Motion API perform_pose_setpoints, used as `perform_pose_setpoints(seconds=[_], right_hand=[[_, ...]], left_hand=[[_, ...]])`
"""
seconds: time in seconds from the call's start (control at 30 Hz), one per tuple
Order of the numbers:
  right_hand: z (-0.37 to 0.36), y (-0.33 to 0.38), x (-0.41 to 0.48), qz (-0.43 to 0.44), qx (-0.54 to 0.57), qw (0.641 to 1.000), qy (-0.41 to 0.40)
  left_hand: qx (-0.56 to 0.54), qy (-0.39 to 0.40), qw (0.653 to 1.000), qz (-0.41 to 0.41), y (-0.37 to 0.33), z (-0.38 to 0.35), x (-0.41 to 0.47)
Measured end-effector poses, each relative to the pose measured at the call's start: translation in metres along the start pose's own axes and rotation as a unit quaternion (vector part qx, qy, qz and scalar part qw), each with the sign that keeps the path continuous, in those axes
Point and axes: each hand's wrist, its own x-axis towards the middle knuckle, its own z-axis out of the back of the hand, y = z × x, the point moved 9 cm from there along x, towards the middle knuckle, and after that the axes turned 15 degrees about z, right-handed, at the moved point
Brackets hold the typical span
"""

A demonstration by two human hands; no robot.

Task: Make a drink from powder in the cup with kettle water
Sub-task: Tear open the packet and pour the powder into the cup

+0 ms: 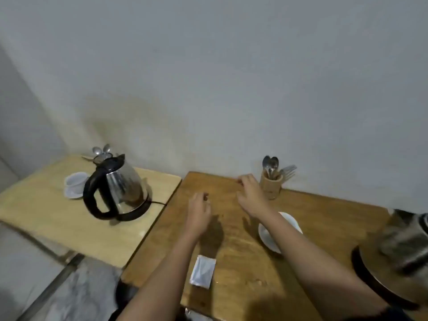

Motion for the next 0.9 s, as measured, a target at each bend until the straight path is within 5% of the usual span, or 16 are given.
perform_pose_setpoints(seconds=[0.17, 0.4, 0.73, 0.9], right_hand=[[-0.114, -0.025, -0.042, -0.051, 0.070, 0.983, 0.159], [-0.195, -0.032, -0.077, -0.073, 0.062, 0.957, 0.275], [-0.224, -0.018, -0.093, -0.069, 0.049, 0.950, 0.300], [-0.212, -0.017, -0.100, -0.089, 0.096, 0.962, 0.238]], left_hand=[[0.030, 0.079, 0.986, 0.145, 0.116, -0.019, -0.036], [0.056, 0.114, 0.970, 0.205, 0.182, -0.050, -0.062], [0.032, 0.128, 0.969, 0.209, 0.188, -0.068, -0.067], [-0.007, 0.153, 0.968, 0.197, 0.190, -0.066, -0.063]])
